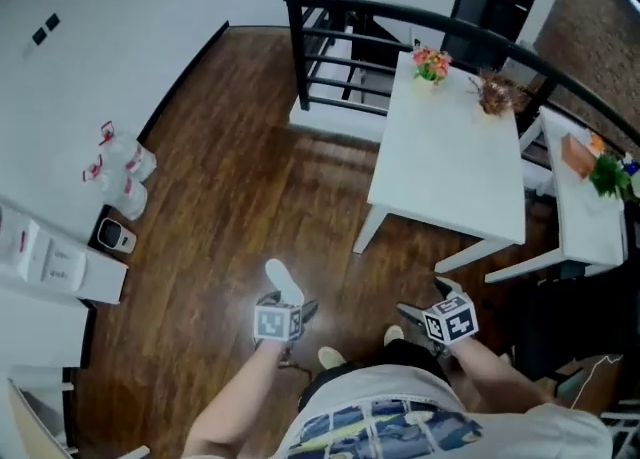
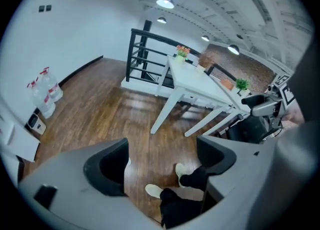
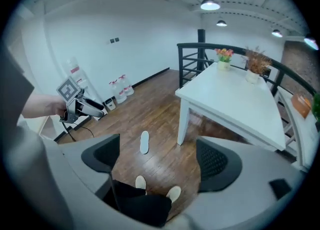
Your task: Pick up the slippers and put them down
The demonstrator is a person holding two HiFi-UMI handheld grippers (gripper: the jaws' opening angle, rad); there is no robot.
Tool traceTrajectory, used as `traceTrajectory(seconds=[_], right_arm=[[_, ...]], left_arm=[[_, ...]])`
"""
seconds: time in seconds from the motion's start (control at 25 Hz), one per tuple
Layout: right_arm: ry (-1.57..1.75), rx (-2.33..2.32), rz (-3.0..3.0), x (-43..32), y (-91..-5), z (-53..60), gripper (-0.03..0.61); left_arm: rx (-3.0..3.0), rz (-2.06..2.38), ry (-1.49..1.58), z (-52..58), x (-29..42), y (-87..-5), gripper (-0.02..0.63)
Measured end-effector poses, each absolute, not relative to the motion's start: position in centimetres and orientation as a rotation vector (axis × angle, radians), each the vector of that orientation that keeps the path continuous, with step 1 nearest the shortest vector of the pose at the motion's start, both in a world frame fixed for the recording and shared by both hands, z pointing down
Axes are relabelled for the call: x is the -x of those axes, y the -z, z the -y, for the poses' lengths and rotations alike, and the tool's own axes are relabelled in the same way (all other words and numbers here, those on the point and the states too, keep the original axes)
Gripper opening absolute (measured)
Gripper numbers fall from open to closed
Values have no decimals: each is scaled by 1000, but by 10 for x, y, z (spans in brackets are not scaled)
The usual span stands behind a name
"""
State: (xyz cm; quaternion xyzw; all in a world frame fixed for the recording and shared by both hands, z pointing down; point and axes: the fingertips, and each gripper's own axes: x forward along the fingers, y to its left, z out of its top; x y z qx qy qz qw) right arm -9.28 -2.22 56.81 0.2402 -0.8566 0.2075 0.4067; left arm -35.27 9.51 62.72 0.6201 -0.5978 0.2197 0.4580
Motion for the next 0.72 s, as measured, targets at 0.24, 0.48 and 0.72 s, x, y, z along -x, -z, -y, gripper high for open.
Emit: traceTrajectory(seconds=[0.24,0.48,0.72], right_arm=[[-497,-749,2257,-7,-505,42,499],[-531,-864,2310,-126,-480,66,497],[-553,-906,2310,-203,-483,90,492]], left_arm=[[-1675,1548,-488,-63,266,-530,425],[-1790,1487,-495,-4,141,-498,425],[-1855,1423,-555,39,50,-494,425]])
